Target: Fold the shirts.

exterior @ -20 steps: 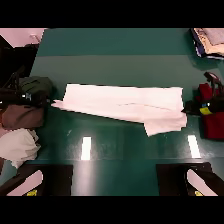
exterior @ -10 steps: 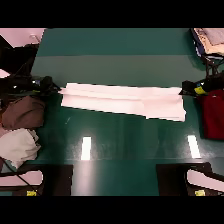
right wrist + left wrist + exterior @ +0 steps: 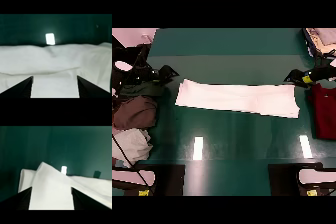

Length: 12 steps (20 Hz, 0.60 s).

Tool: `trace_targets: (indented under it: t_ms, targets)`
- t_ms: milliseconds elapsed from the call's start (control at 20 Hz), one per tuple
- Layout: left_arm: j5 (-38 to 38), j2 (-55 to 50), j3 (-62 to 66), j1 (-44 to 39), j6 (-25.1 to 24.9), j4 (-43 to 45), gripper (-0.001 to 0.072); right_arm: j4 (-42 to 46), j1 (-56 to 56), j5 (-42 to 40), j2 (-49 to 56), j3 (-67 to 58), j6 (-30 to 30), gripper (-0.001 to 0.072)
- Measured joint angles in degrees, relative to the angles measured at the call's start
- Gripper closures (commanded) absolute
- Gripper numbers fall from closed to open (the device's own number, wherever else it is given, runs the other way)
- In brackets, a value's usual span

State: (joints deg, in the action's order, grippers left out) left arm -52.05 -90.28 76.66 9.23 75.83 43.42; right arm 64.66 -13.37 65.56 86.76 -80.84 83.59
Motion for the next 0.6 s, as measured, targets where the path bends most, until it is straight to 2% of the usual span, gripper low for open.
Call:
trace_targets:
  t_ms: [150,200,300,350,600]
  targets:
    - [-2.10,-0.13,2.05,-0.04,1.20,-0.02,0.0118,-3.28,-2.16,2.84,0.59,-2.23,-1.88,0.0093]
    - [-4.24,-0.15,2.64,-0.13,1.29,-0.07,0.0236,-3.91,-3.30,4.83,0.66,-2.49,-2.86,0.0093]
    - [-9.20,-0.20,3.34,-0.33,1.44,-0.04,0.0638,-4.85,-6.19,9.66,0.76,-2.10,-4.83,0.0093]
    - [-11.58,-0.20,3.58,-0.48,0.98,-0.09,0.0685,-5.18,-7.89,11.58,0.81,-1.29,-5.81,0.0093]
    - [-19.80,-0.22,3.91,-3.48,-1.86,0.02,0.0685,-8.22,-16.68,15.50,1.27,6.21,-11.63,0.0093]
